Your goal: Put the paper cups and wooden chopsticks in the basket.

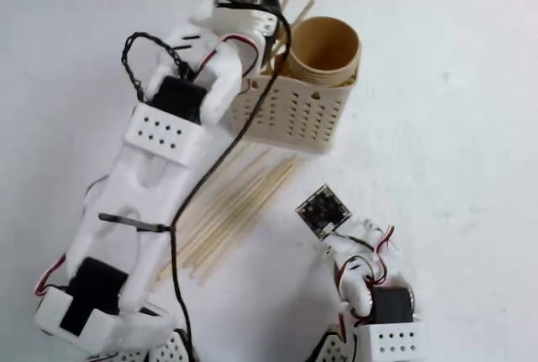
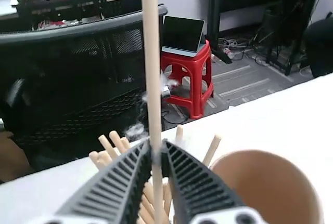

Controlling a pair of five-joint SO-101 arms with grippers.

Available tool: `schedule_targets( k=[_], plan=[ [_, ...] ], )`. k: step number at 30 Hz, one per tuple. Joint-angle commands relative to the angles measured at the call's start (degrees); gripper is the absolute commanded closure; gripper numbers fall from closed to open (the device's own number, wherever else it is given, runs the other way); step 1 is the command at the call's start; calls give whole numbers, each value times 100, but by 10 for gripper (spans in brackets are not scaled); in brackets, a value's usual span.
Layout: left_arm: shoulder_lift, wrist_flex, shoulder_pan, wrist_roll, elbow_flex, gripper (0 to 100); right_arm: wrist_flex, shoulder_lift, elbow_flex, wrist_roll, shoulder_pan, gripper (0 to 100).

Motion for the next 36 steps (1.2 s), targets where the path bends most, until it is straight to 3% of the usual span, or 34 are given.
schedule_targets(
  k=[1, 4, 10, 14, 17, 19, 24, 30, 33, 36],
  plan=[
    [-48, 18, -224, 695, -352, 912, -4, -22, 53, 62, -48, 979],
    [-57, 18, -418, 1046, -360, 895, -4, -22, 53, 62, -48, 979],
    [-488, 457, -734, 1081, -545, 895, -4, -22, 53, 62, -48, 979],
    [-1235, 1442, -971, 1073, -782, 895, -4, -22, 53, 62, -48, 980],
    [-1912, 2673, -1068, 1064, -985, 921, -4, -22, 53, 62, -48, 980],
    [-2299, 3543, -1086, 774, -1116, 948, -4, -22, 53, 62, -48, 980],
    [-2870, 4967, -1068, -1011, -1143, 976, -4, -22, 53, 53, -48, 980],
    [-2905, 6303, -1051, -1134, -510, 976, 4, -22, 53, 53, -48, 980],
    [-2870, 6048, -1051, -1486, 888, 976, 4, -22, 53, 53, -40, 981],
    [-2862, 4791, -1051, -2040, 2884, 976, 4, -22, 53, 53, -13, 981]
  ],
)
